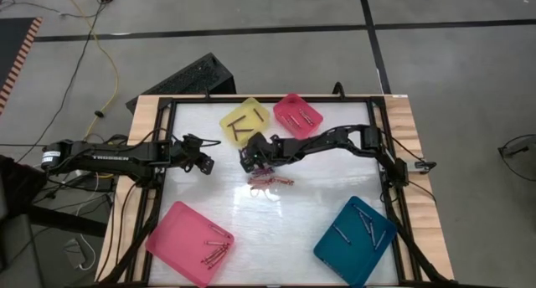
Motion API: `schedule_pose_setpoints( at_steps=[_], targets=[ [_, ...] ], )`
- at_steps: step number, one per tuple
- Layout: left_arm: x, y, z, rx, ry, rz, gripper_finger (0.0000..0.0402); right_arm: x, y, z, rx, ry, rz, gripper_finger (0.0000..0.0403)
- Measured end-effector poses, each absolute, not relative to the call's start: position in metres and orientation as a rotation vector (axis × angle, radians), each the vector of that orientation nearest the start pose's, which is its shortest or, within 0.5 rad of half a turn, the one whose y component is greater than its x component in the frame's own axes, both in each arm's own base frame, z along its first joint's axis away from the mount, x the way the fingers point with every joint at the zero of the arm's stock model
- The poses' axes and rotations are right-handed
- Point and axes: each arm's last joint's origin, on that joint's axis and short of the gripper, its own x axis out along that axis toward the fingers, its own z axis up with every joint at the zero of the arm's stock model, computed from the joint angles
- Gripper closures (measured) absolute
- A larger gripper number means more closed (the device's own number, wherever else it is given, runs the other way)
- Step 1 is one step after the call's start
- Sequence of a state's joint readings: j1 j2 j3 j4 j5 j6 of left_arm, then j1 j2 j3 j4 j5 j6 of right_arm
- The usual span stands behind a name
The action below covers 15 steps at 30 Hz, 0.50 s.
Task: Sort crayons
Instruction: Put the red crayon into the pink bin
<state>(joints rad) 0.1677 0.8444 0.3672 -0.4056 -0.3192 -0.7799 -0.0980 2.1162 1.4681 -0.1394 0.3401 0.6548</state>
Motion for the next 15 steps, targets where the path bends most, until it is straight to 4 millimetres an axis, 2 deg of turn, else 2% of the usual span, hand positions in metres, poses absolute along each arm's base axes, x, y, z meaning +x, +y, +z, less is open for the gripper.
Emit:
schedule_pose_setpoints(
  at_steps=[10,15],
  targets=[
    [0.147,0.034,0.168,-0.646,0.661,0.774,0.0269,0.453,-0.054,0.162,0.516,0.615,-0.653,0.0339],
    [0.147,0.034,0.168,-0.647,0.661,0.774,0.0269,0.457,-0.054,0.150,0.535,0.615,-0.646,0.0339]
  ],
)
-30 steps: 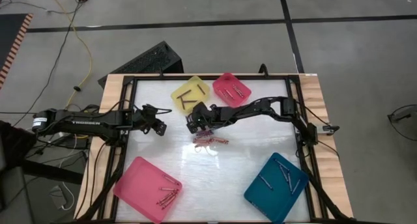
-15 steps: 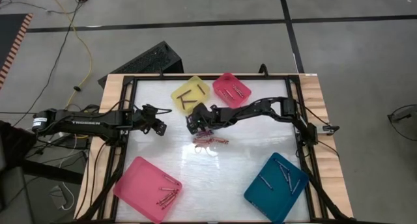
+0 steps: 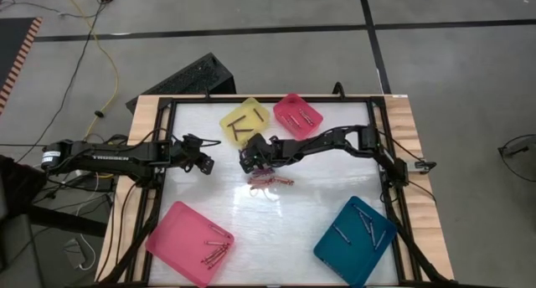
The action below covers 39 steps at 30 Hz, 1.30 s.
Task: Sort crayons
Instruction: Put the red crayon into the pink bin
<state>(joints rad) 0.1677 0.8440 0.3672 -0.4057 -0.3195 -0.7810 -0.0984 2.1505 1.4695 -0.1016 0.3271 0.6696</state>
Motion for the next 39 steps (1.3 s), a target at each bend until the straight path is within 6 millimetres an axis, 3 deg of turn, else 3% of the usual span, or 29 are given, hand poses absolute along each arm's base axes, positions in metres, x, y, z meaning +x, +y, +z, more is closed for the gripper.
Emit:
schedule_pose_setpoints(
  at_steps=[12,21,26,33,39],
  targets=[
    [0.147,0.034,0.168,-0.645,0.660,0.760,0.0269,0.454,-0.057,0.145,0.610,0.666,-0.649,0.0341],
    [0.147,0.034,0.168,-0.644,0.666,0.751,0.0269,0.450,-0.052,0.143,0.597,0.728,-0.652,0.0394],
    [0.147,0.034,0.168,-0.645,0.666,0.751,0.0269,0.450,-0.048,0.142,0.593,0.733,-0.647,0.0397],
    [0.147,0.033,0.168,-0.650,0.669,0.744,0.0269,0.451,-0.040,0.159,0.540,0.714,-0.666,0.0400],
    [0.147,0.033,0.168,-0.652,0.679,0.740,0.0269,0.462,-0.034,0.195,0.462,0.628,-0.622,0.0400]
  ],
)
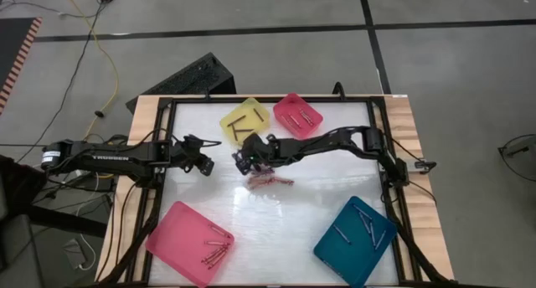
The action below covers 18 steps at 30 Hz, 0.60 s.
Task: Sort crayons
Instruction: Put the red crayon into the pink bin
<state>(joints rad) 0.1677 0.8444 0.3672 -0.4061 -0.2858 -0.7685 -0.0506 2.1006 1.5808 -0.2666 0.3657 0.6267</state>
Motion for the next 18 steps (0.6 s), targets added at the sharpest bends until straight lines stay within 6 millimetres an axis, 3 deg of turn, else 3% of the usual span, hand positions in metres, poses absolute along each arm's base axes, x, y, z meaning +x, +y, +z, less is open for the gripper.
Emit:
schedule_pose_setpoints(
  at_steps=[7,12,18],
  targets=[
    [0.147,0.033,0.168,-0.656,0.684,0.732,0.0269,0.473,-0.010,0.217,0.371,0.575,-0.521,0.0401],
    [0.147,0.033,0.168,-0.657,0.683,0.729,0.0269,0.481,0.017,0.230,0.221,0.526,-0.305,0.0401],
    [0.147,0.032,0.168,-0.637,0.699,0.705,0.0269,0.481,0.045,0.233,0.213,0.491,-0.259,0.0401]
  ],
)
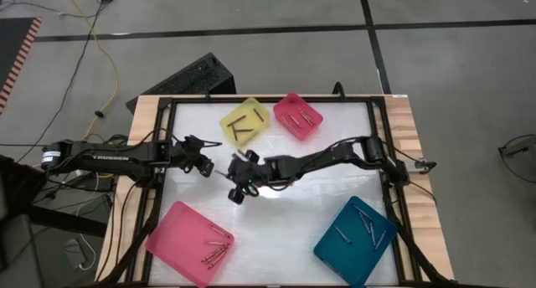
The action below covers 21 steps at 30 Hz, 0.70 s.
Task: Sort crayons
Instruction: Put the red crayon into the pink bin
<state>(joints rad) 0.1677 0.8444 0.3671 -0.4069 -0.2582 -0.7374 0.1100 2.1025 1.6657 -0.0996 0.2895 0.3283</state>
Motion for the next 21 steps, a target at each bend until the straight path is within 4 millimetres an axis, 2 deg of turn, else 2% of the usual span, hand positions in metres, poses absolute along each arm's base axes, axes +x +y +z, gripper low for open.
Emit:
schedule_pose_setpoints(
  at_steps=[6,13,17,21],
  targets=[
    [0.147,0.032,0.167,-0.629,0.711,0.680,0.0269,0.481,0.054,0.234,0.244,0.486,-0.231,0.0401],
    [0.148,0.031,0.167,-0.578,0.743,0.621,0.0269,0.487,0.071,0.246,0.300,0.384,0.076,0.0401],
    [0.148,0.030,0.167,-0.561,0.762,0.580,0.0269,0.491,0.082,0.254,0.314,0.262,0.150,0.0401],
    [0.148,0.029,0.167,-0.542,0.785,0.525,0.0269,0.496,0.100,0.251,0.340,0.194,0.197,0.0401]
  ],
)
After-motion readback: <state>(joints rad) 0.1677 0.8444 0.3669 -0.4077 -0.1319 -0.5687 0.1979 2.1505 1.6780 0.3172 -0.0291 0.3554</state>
